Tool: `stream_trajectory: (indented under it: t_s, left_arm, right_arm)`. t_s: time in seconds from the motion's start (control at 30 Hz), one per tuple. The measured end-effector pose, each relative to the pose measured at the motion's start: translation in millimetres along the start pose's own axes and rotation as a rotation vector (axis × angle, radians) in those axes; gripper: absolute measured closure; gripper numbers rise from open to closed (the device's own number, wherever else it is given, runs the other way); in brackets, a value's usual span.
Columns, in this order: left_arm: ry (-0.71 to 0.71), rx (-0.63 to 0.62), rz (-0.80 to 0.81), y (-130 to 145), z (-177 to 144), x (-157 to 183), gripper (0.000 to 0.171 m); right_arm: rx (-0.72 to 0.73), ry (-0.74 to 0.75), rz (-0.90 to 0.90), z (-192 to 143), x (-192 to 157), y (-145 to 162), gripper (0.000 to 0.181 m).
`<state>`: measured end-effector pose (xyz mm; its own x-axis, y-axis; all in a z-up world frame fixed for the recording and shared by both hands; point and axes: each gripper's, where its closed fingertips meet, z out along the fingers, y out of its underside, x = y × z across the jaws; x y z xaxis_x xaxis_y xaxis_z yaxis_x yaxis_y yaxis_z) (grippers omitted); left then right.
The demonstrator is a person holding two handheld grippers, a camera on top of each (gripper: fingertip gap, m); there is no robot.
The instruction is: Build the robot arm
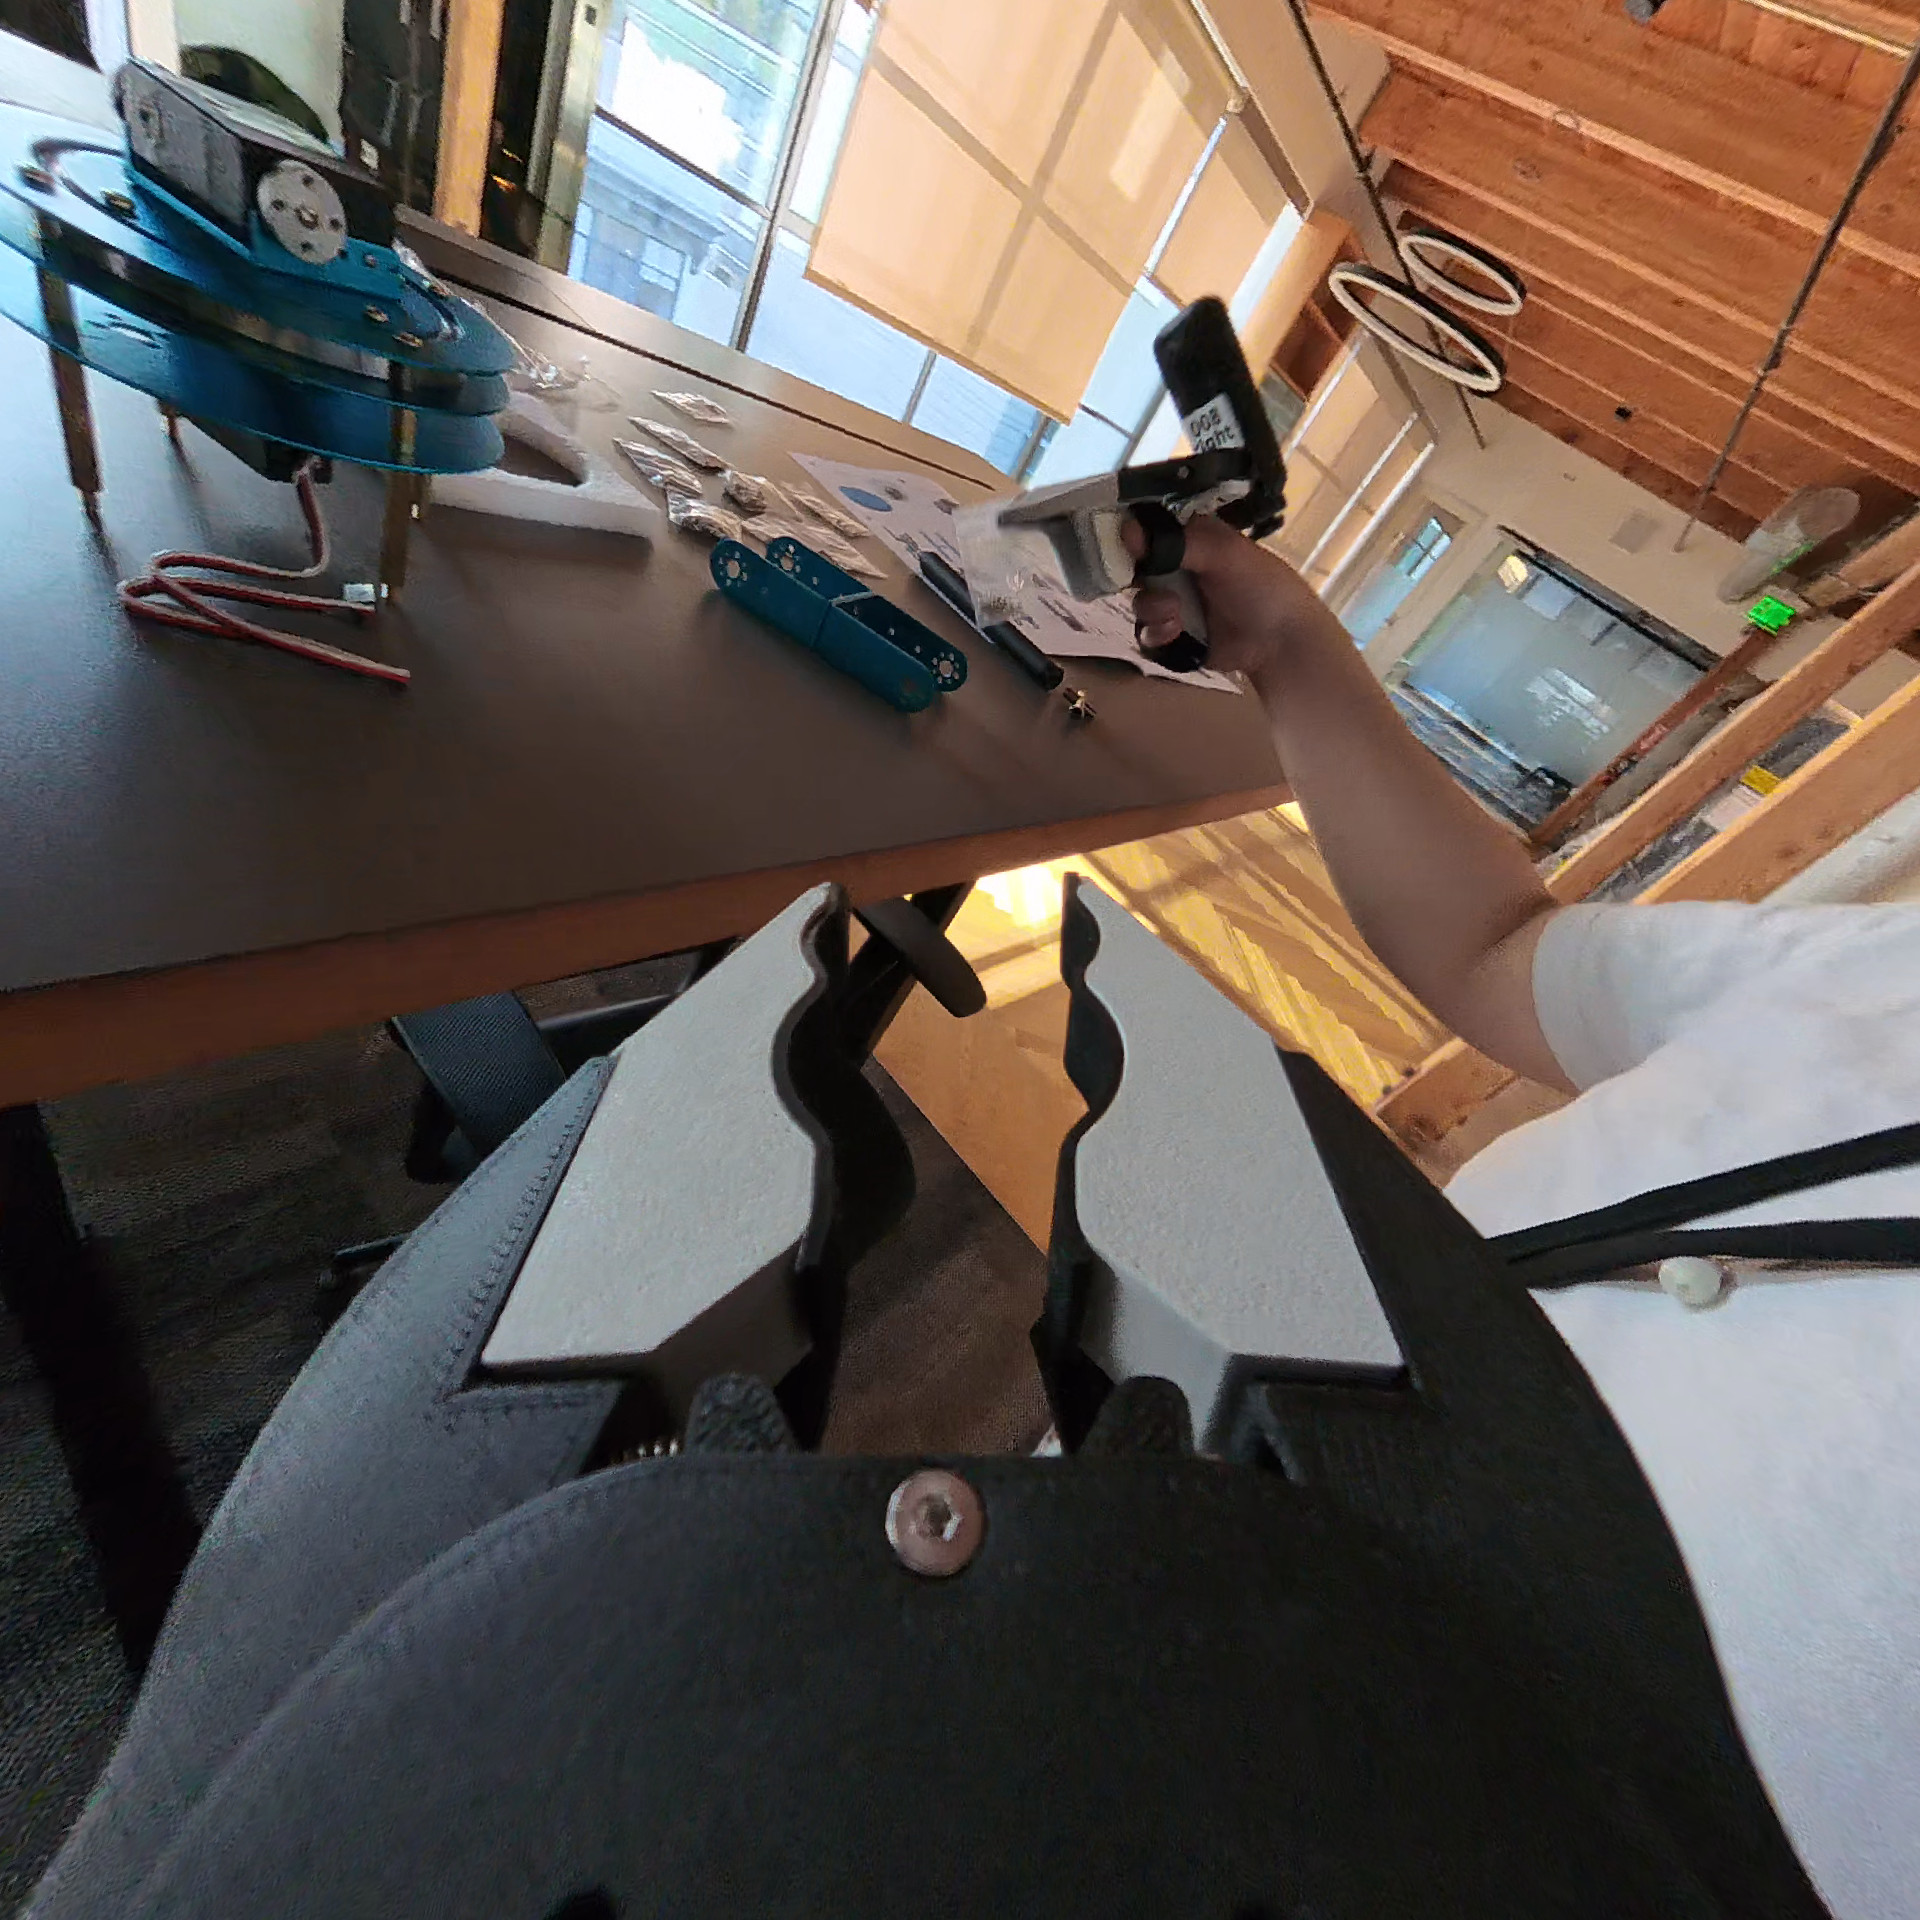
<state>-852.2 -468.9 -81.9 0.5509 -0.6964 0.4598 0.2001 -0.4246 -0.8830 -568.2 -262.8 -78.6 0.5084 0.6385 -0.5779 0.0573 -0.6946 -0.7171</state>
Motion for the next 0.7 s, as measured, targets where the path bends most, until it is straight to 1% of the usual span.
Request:
stream_trajectory:
  t_s: [0.07, 0.13, 0.2, 0.27, 0.3, 0.37, 0.43, 0.47, 0.53, 0.6, 0.63, 0.67, 0.7]
  left_arm:
    - [-0.014, 0.044, -0.011, -4.2, -11.0, 7.7, 0.133]
    - [-0.011, 0.072, -0.018, -8.9, -18.6, 15.1, 0.133]
    - [-0.034, 0.072, -0.004, -11.1, -23.0, 16.1, 0.132]
    - [-0.067, 0.062, 0.02, -12.4, -24.4, 11.8, 0.13]
    - [-0.084, 0.056, 0.036, -13.1, -24.3, 7.2, 0.128]
    - [-0.127, 0.052, 0.081, -16.7, -23.1, -10.1, 0.124]
    - [-0.164, 0.049, 0.139, -25.2, -19.9, -35.4, 0.122]
    - [-0.178, 0.039, 0.164, -31.3, -17.3, -50.2, 0.121]
    - [-0.173, 0.043, 0.207, -51.9, -7.8, -77.9, 0.12]
    - [-0.144, 0.099, 0.26, -80.5, 5.8, -106.3, 0.12]
    - [-0.132, 0.121, 0.29, -92.9, 13.8, -123.1, 0.121]
    - [-0.124, 0.13, 0.311, -102.2, 22.4, -141.7, 0.123]
    - [-0.108, 0.128, 0.309, -107.8, 32.0, -158.9, 0.128]
  right_arm:
    - [-0.064, -0.001, 0.045, 6.7, 16.1, 8.5, 0.181]
    - [-0.156, 0.035, 0.057, 14.7, 34.4, 20.6, 0.18]
    - [-0.178, 0.129, -0.012, 19.1, 53.0, 23.0, 0.177]
    - [-0.135, 0.262, -0.125, 16.8, 66.6, 14.6, 0.152]
    - [-0.106, 0.318, -0.194, 12.6, 66.7, 9.5, 0.147]
    - [0.013, 0.409, -0.343, 0.6, 51.9, -3.3, 0.146]
    - [0.183, 0.413, -0.479, -5.8, 16.5, -9.4, 0.147]
    - [0.243, 0.391, -0.522, -4.3, -1.7, -5.3, 0.148]
    - [0.311, 0.343, -0.6, 5.4, -28.7, 13.2, 0.151]
    - [0.361, 0.392, -0.701, 9.2, -36.3, 27.4, 0.157]
    - [0.403, 0.457, -0.761, 2.0, -40.1, 25.4, 0.16]
    - [0.475, 0.508, -0.827, -7.5, -46.1, 20.5, 0.167]
    - [0.535, 0.539, -0.879, -14.4, -49.7, 18.0, 0.174]
